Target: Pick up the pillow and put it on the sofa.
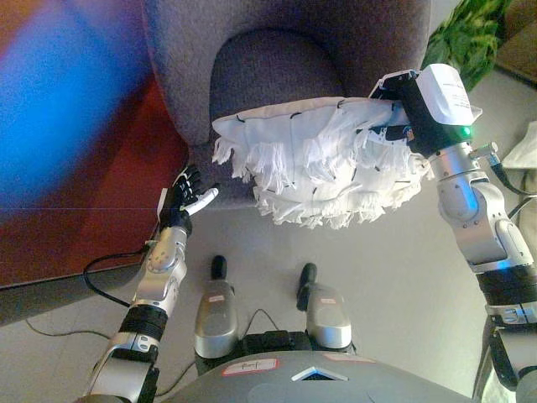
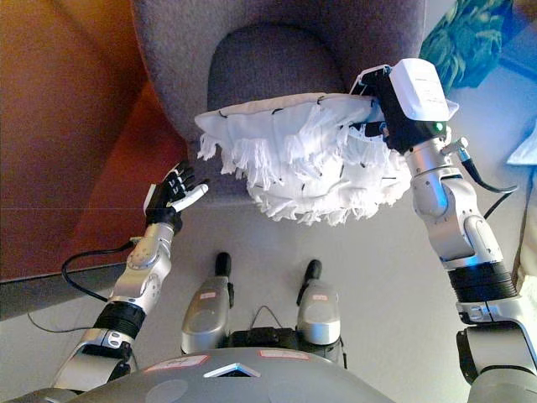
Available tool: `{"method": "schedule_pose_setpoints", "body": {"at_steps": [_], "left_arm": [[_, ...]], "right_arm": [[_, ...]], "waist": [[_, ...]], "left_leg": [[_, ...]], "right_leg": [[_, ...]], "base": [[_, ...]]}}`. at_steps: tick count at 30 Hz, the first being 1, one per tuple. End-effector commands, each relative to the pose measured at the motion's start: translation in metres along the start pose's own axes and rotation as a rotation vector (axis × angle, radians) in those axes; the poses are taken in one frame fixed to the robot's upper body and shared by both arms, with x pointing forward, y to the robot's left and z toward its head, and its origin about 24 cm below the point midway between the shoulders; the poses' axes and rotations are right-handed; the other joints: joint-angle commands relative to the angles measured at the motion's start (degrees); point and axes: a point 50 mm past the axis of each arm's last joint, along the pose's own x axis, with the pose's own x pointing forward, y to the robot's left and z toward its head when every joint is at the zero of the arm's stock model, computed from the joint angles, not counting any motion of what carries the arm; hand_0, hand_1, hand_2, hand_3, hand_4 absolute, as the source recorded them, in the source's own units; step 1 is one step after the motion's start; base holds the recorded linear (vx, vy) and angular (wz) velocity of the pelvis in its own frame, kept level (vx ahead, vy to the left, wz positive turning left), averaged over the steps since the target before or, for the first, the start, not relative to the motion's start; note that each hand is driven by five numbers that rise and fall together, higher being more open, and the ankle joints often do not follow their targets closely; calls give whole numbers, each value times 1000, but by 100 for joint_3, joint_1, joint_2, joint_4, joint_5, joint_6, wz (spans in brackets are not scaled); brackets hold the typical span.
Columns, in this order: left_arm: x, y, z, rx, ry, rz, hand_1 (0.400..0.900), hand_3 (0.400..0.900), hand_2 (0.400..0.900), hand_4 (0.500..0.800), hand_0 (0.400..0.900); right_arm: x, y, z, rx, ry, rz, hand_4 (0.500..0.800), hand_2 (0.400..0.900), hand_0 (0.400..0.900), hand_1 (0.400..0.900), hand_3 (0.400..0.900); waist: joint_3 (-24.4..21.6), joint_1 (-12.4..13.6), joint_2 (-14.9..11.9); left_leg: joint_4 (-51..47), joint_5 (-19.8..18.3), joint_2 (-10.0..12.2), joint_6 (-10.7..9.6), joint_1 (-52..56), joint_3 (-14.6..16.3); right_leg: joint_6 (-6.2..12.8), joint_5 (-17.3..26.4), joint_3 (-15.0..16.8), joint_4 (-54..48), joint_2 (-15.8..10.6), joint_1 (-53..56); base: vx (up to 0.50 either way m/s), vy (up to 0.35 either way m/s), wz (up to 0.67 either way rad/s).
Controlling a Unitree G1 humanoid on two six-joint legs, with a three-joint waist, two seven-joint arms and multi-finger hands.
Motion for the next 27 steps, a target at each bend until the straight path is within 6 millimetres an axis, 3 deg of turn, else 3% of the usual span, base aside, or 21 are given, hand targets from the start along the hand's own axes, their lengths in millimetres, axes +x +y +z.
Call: {"method": "schedule_pose_setpoints", "body": {"at_steps": [1,6,9,15,16,17,23,27], "left_arm": [[-10,1,13,-4,-118,-56,900,900,900,800,900],[-17,7,19,-49,-144,-80,900,900,900,800,900],[-20,8,23,-68,-160,-106,900,900,900,800,900],[-20,1,34,-71,-192,-181,900,900,900,800,900],[-19,0,37,-66,-200,-195,900,900,900,800,900],[-19,-1,39,-68,-206,-209,900,900,900,800,900],[-13,-16,53,-45,-248,-302,900,900,900,800,900],[-11,-18,49,-42,-225,-295,900,900,900,800,900]], "right_arm": [[38,-58,12,144,-97,-300,500,400,400,400,400],[71,-52,-28,179,116,-181,500,400,400,400,400],[91,-65,-44,154,232,-176,500,400,400,400,400],[95,-96,-82,134,495,-224,507,412,412,412,412],[92,-102,-88,121,537,-236,779,865,865,865,865],[88,-109,-93,98,568,-247,800,900,900,900,900],[63,-159,-115,72,677,-418,800,900,900,900,900],[66,-156,-112,96,658,-431,800,900,900,900,900]], "waist": [[-1009,261,-201],[-985,575,-318],[-910,789,-350],[-771,1185,-302],[-751,1260,-282],[-739,1327,-265],[-714,1577,-144],[-777,1575,-169]], "left_leg": [[-391,-12,255,-45,286,-27],[-502,76,265,-88,246,-136],[-503,126,255,-102,138,-235],[-684,351,203,-128,-131,-546],[-724,398,198,-139,-180,-600],[-763,447,196,-152,-240,-671],[-833,568,103,-192,-433,-1033],[-813,507,24,-150,-349,-1086]], "right_leg": [[303,264,-53,155,-213,-24],[287,332,-214,13,-199,67],[274,329,-290,27,-197,43],[280,325,-593,9,-210,-25],[285,327,-661,0,-217,-33],[290,340,-729,-12,-222,-45],[335,334,-1059,-185,-216,94],[356,373,-1132,-248,-250,283]], "base": [[72,-35,23],[68,-46,20],[32,-44,22],[13,-34,33],[16,-39,40],[11,-38,40],[33,-19,33],[44,27,10]]}}
